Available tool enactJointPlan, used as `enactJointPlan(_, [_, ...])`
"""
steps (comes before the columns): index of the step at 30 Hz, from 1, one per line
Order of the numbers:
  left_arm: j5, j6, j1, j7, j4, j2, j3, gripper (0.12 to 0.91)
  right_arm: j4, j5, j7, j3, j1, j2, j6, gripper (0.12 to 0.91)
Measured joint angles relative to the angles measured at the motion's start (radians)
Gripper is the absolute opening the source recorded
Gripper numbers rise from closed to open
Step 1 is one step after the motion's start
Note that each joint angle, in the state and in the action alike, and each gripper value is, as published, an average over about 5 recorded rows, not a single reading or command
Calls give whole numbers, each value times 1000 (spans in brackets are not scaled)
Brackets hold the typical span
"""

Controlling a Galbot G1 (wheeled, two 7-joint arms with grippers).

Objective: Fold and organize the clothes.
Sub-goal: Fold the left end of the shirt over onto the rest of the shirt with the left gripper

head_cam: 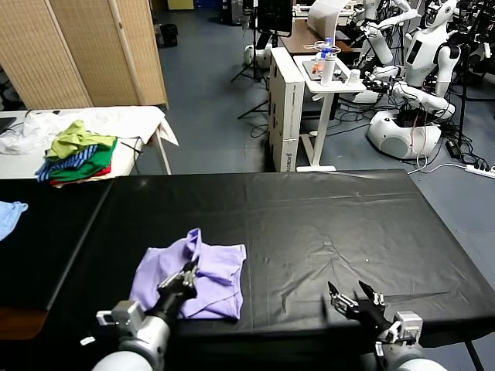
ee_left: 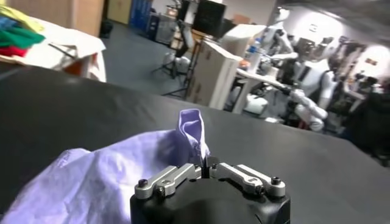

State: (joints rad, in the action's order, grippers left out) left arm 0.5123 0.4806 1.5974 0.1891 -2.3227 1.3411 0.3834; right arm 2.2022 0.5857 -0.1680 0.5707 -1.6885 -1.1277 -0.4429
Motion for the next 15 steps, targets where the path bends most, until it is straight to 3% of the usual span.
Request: enactJointPlan(15, [-40, -5, -20, -11, 51, 13, -80, 171, 7, -18, 0, -8, -12, -7, 0, 907])
